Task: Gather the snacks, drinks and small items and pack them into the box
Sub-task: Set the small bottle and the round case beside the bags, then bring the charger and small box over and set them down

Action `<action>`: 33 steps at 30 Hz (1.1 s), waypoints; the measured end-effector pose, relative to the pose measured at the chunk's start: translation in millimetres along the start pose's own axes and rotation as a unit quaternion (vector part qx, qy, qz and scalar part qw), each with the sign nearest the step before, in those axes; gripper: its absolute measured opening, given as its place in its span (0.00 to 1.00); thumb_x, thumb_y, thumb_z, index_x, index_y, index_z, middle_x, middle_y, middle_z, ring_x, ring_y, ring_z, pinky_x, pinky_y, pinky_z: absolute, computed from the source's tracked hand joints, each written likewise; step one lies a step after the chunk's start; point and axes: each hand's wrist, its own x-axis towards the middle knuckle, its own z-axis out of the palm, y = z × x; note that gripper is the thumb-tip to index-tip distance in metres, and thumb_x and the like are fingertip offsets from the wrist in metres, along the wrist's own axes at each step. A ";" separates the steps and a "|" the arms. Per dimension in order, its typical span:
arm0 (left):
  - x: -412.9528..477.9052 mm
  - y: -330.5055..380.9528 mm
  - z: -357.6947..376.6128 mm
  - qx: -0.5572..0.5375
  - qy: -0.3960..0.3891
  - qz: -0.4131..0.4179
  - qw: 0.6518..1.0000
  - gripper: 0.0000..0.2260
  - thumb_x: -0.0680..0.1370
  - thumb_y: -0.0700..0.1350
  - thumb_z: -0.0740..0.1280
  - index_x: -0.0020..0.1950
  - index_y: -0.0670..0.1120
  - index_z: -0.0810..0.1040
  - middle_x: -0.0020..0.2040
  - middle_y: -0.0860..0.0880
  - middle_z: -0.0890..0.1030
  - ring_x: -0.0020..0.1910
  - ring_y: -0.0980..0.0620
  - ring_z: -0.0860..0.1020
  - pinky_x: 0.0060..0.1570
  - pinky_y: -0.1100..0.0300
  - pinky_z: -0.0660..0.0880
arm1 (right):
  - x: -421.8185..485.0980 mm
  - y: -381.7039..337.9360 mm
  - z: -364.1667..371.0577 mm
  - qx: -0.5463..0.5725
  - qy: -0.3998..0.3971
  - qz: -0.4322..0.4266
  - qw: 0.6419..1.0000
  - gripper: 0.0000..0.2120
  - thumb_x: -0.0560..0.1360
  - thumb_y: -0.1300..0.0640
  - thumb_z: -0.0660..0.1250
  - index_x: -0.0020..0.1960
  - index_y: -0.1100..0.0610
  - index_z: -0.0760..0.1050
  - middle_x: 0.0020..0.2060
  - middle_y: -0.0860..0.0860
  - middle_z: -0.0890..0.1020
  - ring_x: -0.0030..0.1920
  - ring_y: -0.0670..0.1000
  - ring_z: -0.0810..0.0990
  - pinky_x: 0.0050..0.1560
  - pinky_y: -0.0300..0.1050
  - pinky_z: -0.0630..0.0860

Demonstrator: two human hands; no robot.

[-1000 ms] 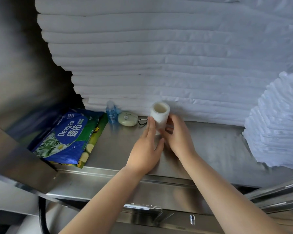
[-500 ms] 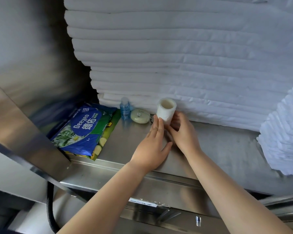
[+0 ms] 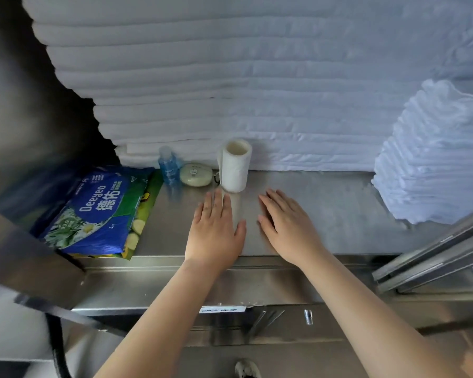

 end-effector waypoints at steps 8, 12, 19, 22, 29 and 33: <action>-15.6 3.8 0.0 0.015 0.010 0.002 1.000 0.26 0.80 0.55 0.48 0.76 0.45 0.56 0.76 0.43 0.56 0.76 0.46 0.51 0.73 0.51 0.48 | -17.5 -3.0 2.0 -0.015 -0.027 0.006 0.999 0.25 0.82 0.47 0.46 0.77 0.55 0.52 0.77 0.53 0.53 0.76 0.52 0.49 0.74 0.47 0.44; -58.7 27.2 -6.4 0.018 0.045 -0.023 0.999 0.23 0.81 0.51 0.47 0.74 0.46 0.60 0.75 0.44 0.61 0.74 0.45 0.55 0.72 0.49 0.52 | -62.9 1.3 -4.4 -0.024 0.001 -0.014 1.000 0.26 0.82 0.46 0.47 0.76 0.55 0.54 0.76 0.54 0.56 0.76 0.53 0.52 0.74 0.45 0.45; -158.3 125.3 -5.5 -0.063 0.020 0.013 0.998 0.24 0.81 0.55 0.54 0.76 0.50 0.58 0.77 0.47 0.56 0.76 0.47 0.50 0.71 0.49 0.55 | -204.3 39.1 -48.0 0.011 0.009 -0.030 0.999 0.25 0.80 0.44 0.55 0.72 0.56 0.64 0.72 0.52 0.66 0.73 0.52 0.62 0.70 0.47 0.59; -203.9 210.9 -12.2 -0.083 0.043 0.077 0.993 0.25 0.79 0.58 0.56 0.74 0.50 0.63 0.75 0.49 0.61 0.75 0.48 0.56 0.70 0.50 0.58 | -299.2 91.1 -88.2 -0.014 0.061 0.006 0.998 0.23 0.79 0.45 0.58 0.70 0.54 0.67 0.67 0.49 0.71 0.67 0.51 0.68 0.63 0.46 0.67; -299.7 447.7 -44.4 -0.114 0.050 0.314 0.941 0.25 0.78 0.59 0.59 0.72 0.50 0.66 0.74 0.48 0.64 0.73 0.47 0.62 0.69 0.50 0.61 | -539.5 209.7 -216.0 -0.106 0.208 0.197 0.952 0.25 0.77 0.43 0.60 0.68 0.57 0.69 0.64 0.52 0.73 0.64 0.54 0.71 0.64 0.47 0.68; -341.5 568.2 -67.6 -0.148 0.041 0.424 0.893 0.26 0.78 0.61 0.56 0.73 0.52 0.64 0.74 0.51 0.63 0.72 0.49 0.63 0.68 0.53 0.60 | -661.8 246.9 -268.2 -0.133 0.270 0.314 0.900 0.24 0.75 0.44 0.64 0.65 0.57 0.72 0.58 0.53 0.76 0.59 0.56 0.74 0.60 0.49 0.71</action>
